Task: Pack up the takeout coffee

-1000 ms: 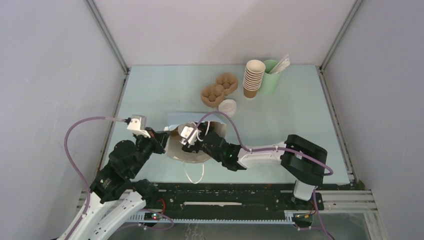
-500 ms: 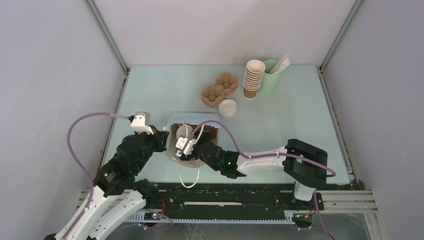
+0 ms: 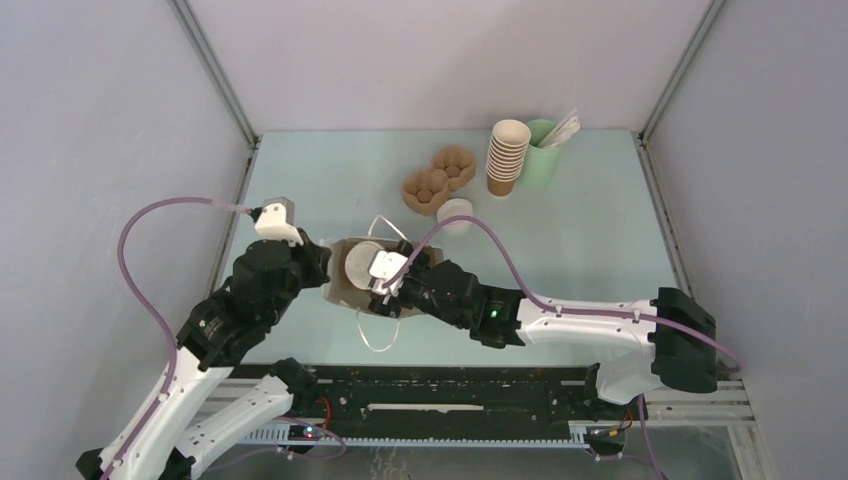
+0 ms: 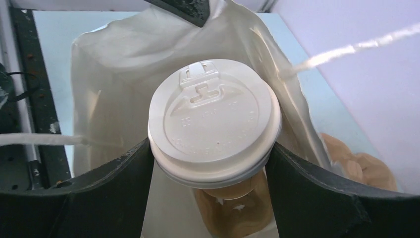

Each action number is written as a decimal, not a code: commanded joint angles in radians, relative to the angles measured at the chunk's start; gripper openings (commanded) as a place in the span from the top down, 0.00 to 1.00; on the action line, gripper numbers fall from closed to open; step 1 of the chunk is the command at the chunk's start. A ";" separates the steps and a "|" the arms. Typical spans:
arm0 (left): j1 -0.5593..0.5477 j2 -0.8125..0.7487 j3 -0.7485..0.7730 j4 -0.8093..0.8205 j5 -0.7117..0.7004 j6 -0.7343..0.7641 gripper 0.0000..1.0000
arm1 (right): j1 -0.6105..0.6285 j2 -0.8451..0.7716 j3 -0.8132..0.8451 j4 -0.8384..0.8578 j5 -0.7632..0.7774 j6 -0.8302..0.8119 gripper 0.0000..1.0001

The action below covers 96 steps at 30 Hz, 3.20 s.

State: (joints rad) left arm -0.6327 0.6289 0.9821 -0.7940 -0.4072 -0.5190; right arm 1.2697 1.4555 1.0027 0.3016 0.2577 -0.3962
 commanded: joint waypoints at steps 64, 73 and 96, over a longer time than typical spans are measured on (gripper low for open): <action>0.044 0.109 0.138 -0.154 -0.133 0.037 1.00 | -0.437 -0.449 -0.457 0.100 -0.100 0.499 0.49; 0.044 0.086 0.130 -0.156 -0.134 0.039 1.00 | -0.463 -0.281 -0.595 0.358 -0.109 0.514 0.46; 0.045 0.090 0.113 -0.103 -0.092 0.069 1.00 | -0.394 -0.400 -0.590 -0.084 0.008 0.668 0.01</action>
State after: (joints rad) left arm -0.5949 0.7155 1.0622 -0.9485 -0.5091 -0.4690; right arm 0.8669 1.1130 0.3672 0.3573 0.2131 0.2020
